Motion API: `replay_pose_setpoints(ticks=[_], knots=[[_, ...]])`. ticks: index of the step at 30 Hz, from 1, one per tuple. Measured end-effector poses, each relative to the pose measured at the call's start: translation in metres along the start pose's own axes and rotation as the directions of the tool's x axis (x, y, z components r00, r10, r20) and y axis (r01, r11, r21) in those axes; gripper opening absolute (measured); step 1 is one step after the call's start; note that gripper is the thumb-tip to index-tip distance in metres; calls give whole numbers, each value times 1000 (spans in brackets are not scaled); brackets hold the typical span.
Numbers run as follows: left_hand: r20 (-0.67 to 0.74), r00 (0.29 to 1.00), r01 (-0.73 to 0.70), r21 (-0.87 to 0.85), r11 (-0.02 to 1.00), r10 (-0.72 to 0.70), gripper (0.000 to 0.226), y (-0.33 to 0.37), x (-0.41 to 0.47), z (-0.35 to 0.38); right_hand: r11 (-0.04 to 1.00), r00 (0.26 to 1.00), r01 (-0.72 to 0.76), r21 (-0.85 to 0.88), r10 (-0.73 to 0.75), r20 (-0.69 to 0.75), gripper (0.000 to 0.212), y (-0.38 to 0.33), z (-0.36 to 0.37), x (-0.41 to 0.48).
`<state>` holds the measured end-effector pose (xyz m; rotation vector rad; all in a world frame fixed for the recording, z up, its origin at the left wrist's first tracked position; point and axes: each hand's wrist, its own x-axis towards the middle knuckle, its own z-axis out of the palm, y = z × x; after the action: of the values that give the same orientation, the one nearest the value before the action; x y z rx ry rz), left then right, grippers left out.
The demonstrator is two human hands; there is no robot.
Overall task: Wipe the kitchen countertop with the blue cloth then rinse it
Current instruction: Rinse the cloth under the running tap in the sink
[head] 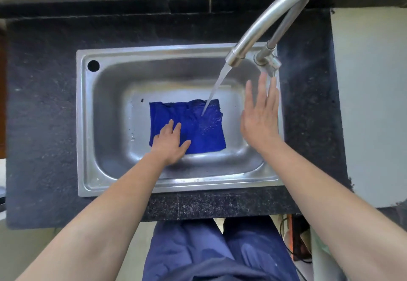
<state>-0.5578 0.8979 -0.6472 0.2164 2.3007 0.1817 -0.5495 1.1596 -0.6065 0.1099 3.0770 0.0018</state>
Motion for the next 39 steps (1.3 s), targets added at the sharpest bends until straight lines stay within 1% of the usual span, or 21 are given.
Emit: replay_pose_setpoints(ticks=[2, 3, 5, 6, 7, 9, 12, 15, 17, 20, 22, 25, 27, 29, 31, 32, 34, 36, 37, 39], knots=[[23, 1000, 6, 13, 1000, -6, 75, -5, 5, 9, 995, 982, 102, 17, -104, 157, 78, -15, 19, -7], [32, 999, 7, 19, 1000, -8, 74, -8, 8, 13, 989, 952, 142, 38, -147, 268, 77, -21, 28, -9], [50, 999, 14, 30, 999, -15, 73, -13, 14, 18, 980, 864, 177, 88, -198, 463, 75, -33, 46, -9], [59, 998, 18, 28, 999, -19, 72, -15, 16, 21, 977, 830, 179, 112, -211, 516, 75, -39, 54, -8], [64, 998, 23, 17, 1000, -24, 72, -17, 18, 23, 975, 812, 175, 138, -222, 539, 75, -45, 63, -8], [39, 999, 35, -18, 999, -34, 71, -19, 22, 26, 971, 800, 145, 188, -227, 555, 76, -52, 77, -7], [-76, 996, 50, -19, 999, -51, 70, -17, 31, 23, 967, 791, 82, 239, -209, 575, 70, -54, 87, -7], [-175, 983, 50, 9, 999, -48, 69, -15, 46, 16, 971, 825, 60, 232, -179, 537, 61, -51, 93, 0], [-182, 983, 43, 36, 998, -35, 69, -16, 57, 12, 976, 839, 21, 216, -135, 527, 63, -49, 99, 8], [-151, 988, 44, 78, 996, -32, 64, -19, 71, 10, 980, 852, -2, 201, -103, 513, 61, -46, 105, 13], [-166, 985, 63, 101, 993, -45, 57, -21, 76, 10, 974, 867, -17, 225, -97, 489, 54, -45, 106, 14], [-236, 970, 95, 139, 986, -60, 40, -22, 76, 13, 952, 909, -60, 301, -72, 410, 33, -42, 106, 11], [-283, 957, 110, 172, 979, -58, 29, -24, 75, 16, 945, 923, -48, 323, -81, 376, 22, -42, 105, 10], [-344, 939, 82, 179, 981, -16, 23, -28, 75, 17, 933, 929, -22, 360, -114, 352, 17, -43, 103, 10], [-407, 912, -1, 139, 990, 58, 19, -32, 75, 17, 909, 935, -10, 417, -138, 325, 14, -45, 100, 10], [-442, 893, -34, 115, 993, 82, 17, -33, 74, 17, 896, 940, -26, 444, -129, 317, 13, -46, 97, 11], [-492, 867, -57, 66, 996, 82, 13, -32, 73, 16, 868, 943, -100, 486, -73, 326, 11, -46, 92, 12], [-491, 867, -85, 11, 996, 79, 11, -29, 69, 15, 851, 933, -161, 501, -34, 357, 12, -43, 89, 11], [-473, 877, -105, -12, 994, 87, 13, -30, 66, 16, 847, 927, -168, 504, -38, 374, 15, -41, 87, 9], [-428, 897, -118, 5, 993, 109, 29, -34, 61, 15, 850, 906, -161, 502, -75, 418, 28, -37, 80, 8]])
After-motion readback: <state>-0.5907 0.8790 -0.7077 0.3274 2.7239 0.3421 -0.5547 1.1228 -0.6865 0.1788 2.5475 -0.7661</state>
